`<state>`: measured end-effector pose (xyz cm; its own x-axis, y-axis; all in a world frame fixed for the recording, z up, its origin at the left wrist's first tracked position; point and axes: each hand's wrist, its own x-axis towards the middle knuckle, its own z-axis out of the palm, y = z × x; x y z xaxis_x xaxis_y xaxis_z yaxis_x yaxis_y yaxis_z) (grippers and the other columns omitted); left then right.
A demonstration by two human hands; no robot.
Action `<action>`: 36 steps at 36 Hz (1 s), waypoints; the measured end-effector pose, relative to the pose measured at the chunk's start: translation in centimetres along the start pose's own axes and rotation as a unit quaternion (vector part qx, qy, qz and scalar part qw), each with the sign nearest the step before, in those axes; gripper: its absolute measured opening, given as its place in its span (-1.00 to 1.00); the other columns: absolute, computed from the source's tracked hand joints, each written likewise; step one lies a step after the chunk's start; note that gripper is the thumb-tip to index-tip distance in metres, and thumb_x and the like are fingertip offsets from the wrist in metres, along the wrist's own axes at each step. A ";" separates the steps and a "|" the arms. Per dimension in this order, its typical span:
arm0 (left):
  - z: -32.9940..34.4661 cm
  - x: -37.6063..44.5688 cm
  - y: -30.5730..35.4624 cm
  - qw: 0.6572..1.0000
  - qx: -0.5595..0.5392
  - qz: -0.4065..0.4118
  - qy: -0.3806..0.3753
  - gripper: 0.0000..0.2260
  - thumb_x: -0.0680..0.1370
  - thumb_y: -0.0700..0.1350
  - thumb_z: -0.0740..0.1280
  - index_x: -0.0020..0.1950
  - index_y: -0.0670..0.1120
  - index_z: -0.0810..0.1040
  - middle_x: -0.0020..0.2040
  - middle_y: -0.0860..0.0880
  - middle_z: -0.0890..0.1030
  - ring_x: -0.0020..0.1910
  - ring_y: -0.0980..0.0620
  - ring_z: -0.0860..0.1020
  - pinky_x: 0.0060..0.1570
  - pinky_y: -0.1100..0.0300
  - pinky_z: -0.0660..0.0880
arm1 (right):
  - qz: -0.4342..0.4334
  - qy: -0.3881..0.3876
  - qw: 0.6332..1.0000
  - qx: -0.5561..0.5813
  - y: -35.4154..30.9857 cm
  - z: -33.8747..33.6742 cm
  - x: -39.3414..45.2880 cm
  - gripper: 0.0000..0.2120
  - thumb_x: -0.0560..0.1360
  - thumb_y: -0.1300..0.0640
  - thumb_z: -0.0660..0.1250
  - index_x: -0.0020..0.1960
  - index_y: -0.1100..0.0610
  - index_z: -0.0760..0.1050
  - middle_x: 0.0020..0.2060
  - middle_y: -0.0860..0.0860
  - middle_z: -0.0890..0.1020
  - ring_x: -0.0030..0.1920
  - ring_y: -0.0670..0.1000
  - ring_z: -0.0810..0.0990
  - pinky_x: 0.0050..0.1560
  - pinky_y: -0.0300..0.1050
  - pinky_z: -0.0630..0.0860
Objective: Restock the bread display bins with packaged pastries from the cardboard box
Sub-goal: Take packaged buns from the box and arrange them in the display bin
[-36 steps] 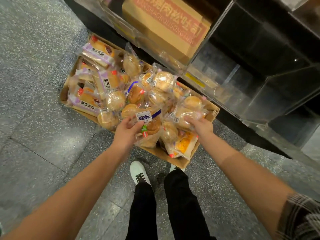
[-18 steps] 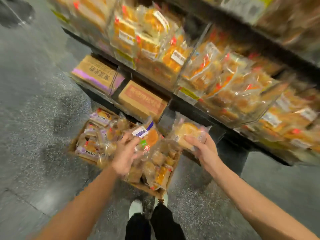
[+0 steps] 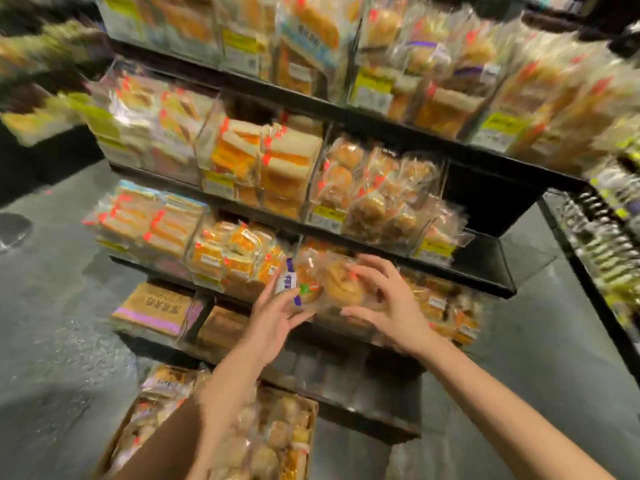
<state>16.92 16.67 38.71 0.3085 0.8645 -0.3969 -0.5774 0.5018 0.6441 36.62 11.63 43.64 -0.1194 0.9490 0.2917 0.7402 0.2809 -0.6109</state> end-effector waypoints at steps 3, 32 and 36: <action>3.0 -1.0 1.1 1.000 0.002 0.012 -0.026 -0.55 0.57 -0.33 0.23 0.40 0.02 0.35 0.21 -0.12 0.57 0.09 -0.08 0.59 -0.11 0.07 0.60 | 0.063 -0.002 0.996 0.060 -2.2 -3.1 -0.4 -0.64 0.44 -0.27 0.30 0.23 -0.30 0.49 0.39 -0.14 0.33 0.40 -0.25 0.26 0.33 -0.34 0.26; 30.0 6.2 -7.3 0.972 0.162 0.037 -0.165 -0.52 0.57 -0.29 0.27 0.48 -0.12 0.30 0.22 -0.11 0.58 0.15 -0.07 0.58 -0.01 0.01 0.55 | 0.310 0.161 0.888 0.298 9.6 -25.1 -0.4 -0.10 0.30 0.50 0.45 0.51 0.15 0.13 -0.07 0.07 0.64 -0.07 0.00 0.62 -0.02 -0.06 0.60; 32.7 9.3 -8.5 0.982 0.143 0.038 -0.117 -0.64 0.58 -0.30 0.24 0.38 -0.16 0.38 0.03 -0.15 0.62 -0.06 -0.07 0.60 -0.25 0.08 0.59 | 0.338 0.234 0.837 0.361 14.1 -28.3 0.3 0.11 0.30 0.47 0.49 0.57 0.04 -0.14 0.01 0.01 0.56 -0.10 -0.03 0.58 -0.10 -0.01 0.55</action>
<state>49.41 21.44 50.92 0.4579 0.8659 -0.2013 -0.3796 0.3952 0.8365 65.72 11.85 55.94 0.5632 0.8132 -0.1470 -0.0789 -0.1242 -0.9891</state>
